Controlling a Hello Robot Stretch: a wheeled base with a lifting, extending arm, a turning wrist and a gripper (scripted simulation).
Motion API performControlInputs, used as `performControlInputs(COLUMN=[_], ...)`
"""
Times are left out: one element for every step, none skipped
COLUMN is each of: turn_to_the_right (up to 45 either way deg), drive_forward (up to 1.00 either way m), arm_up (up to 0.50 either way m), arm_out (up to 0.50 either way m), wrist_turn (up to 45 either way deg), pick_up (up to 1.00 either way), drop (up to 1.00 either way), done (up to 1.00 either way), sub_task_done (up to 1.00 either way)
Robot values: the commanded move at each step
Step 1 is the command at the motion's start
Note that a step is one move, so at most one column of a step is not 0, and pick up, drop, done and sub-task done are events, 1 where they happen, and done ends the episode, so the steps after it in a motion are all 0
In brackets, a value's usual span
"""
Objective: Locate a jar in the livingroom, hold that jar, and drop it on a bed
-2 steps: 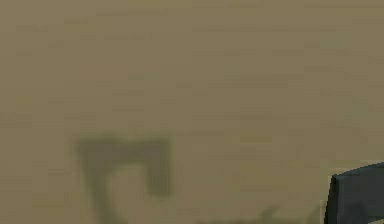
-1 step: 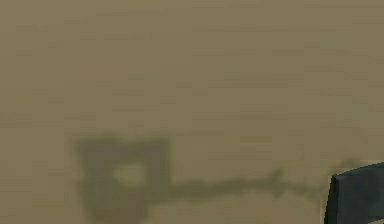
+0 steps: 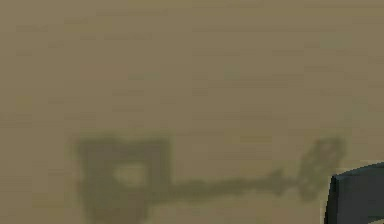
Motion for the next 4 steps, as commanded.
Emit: performControlInputs(turn_to_the_right=[0.0,0.0,0.0,45.0], drive_forward=[0.0,0.0,0.0,0.0], arm_up=[0.0,0.0,0.0,0.0], arm_out=[0.0,0.0,-0.2,0.0], wrist_turn=[-45.0,-18.0,0.0,0.0], pick_up=[0.0,0.0,0.0,0.0], drop=[0.0,0.0,0.0,0.0], done=[0.0,0.0,0.0,0.0], sub_task_done=[0.0,0.0,0.0,0.0])
